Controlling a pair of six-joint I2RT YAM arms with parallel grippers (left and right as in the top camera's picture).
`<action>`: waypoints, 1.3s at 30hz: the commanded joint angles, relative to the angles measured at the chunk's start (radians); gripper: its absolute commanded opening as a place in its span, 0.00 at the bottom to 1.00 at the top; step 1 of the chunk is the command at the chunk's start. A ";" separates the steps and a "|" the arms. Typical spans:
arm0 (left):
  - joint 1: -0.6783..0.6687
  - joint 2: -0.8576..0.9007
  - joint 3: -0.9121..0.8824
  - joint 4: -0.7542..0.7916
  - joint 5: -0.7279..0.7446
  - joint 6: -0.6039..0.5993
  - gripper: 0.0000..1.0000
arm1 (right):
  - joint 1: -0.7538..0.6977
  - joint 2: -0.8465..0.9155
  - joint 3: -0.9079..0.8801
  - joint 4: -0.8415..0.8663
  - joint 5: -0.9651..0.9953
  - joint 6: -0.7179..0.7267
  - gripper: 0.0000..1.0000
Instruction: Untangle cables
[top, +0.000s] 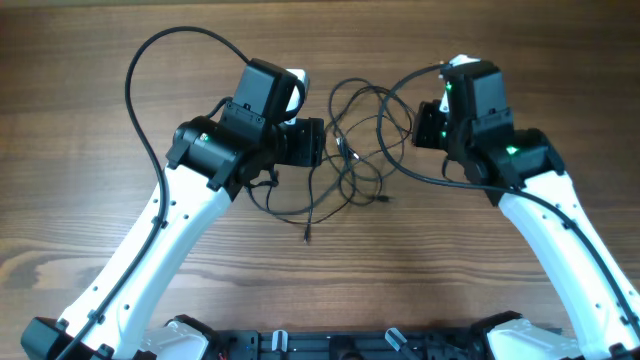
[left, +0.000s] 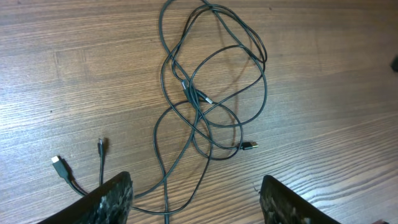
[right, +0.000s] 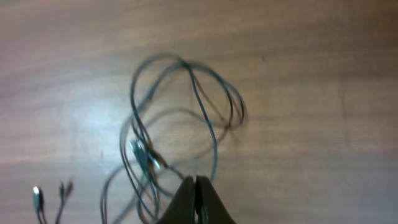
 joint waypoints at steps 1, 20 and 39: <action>-0.002 0.006 0.011 0.003 -0.014 0.006 0.69 | 0.001 0.046 -0.046 -0.055 -0.004 0.046 0.23; 0.003 0.006 0.011 -0.005 -0.013 0.006 0.79 | 0.001 0.505 -0.110 0.236 -0.219 0.045 0.36; 0.003 0.006 0.011 -0.015 -0.013 0.006 0.80 | 0.001 0.506 -0.110 0.328 -0.183 0.068 0.04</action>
